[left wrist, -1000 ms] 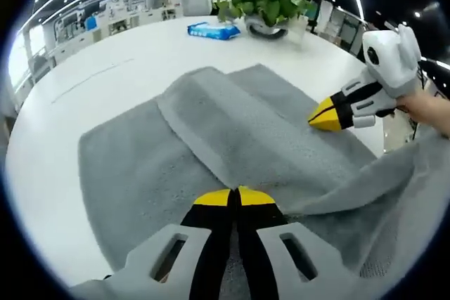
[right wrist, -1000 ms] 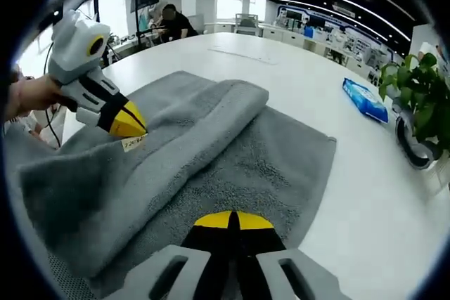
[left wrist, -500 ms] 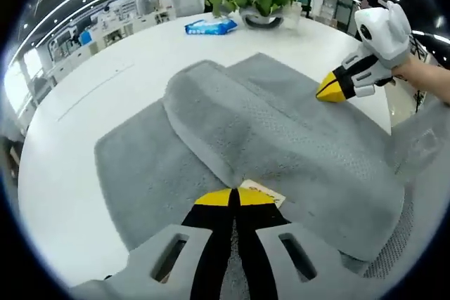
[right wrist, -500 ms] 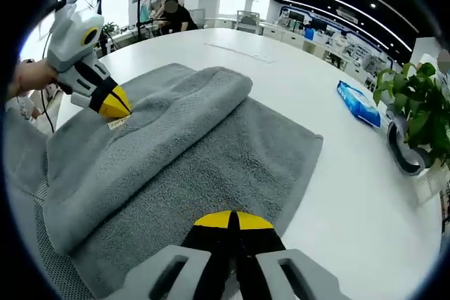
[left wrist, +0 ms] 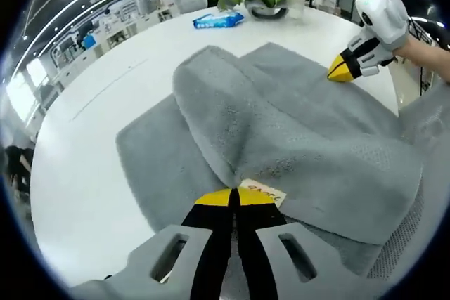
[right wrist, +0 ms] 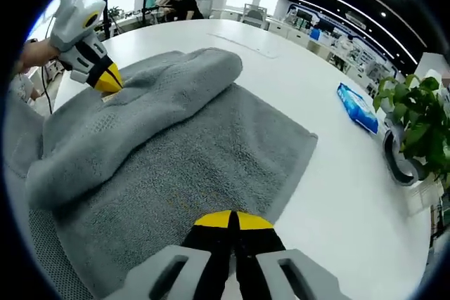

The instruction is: Open the folded towel by lifting each exposed corner and separating the folded layers until the towel lies flat within the target outline without major curled edges

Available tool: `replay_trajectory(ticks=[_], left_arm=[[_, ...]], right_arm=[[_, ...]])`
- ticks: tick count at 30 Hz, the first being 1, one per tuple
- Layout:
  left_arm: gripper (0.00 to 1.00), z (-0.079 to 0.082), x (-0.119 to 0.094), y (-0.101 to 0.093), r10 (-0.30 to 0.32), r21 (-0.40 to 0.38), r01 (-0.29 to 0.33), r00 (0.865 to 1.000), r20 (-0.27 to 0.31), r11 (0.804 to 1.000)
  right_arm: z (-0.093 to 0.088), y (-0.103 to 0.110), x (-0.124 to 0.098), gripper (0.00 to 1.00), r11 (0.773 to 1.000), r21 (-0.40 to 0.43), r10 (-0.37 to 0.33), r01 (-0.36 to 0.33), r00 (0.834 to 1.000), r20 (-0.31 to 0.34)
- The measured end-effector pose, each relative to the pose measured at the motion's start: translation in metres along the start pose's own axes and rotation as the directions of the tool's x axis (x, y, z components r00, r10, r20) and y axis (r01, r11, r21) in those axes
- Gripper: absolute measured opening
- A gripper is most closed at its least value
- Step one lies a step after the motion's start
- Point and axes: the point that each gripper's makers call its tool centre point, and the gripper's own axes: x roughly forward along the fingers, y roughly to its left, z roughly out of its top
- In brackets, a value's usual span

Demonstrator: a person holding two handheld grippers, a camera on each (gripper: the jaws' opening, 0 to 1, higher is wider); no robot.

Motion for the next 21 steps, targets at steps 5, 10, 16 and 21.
replay_trajectory(ticks=[5,10,16,21], left_arm=[[0.0,-0.01,-0.007,0.013,0.02,-0.023,-0.02,1.0,-0.016,1.0],[0.0,-0.017,-0.011,0.022,0.039,-0.021,-0.04,0.998,-0.048,0.999],[0.0,-0.026,-0.016,0.034,0.05,-0.026,-0.052,0.996,-0.071,0.998],[0.0,-0.031,-0.019,0.039,0.053,-0.041,-0.056,0.996,-0.07,0.998]], right_arm=[[-0.003,-0.003,0.0,0.0,1.0,0.003,0.008,-0.008,1.0,-0.009],[-0.003,-0.002,0.001,0.0,0.999,-0.037,0.013,-0.014,0.999,-0.029],[-0.005,-0.004,0.001,0.0,0.999,-0.054,0.007,-0.009,0.999,-0.043],[-0.007,-0.005,0.0,0.0,0.999,-0.048,0.009,-0.011,0.999,-0.043]])
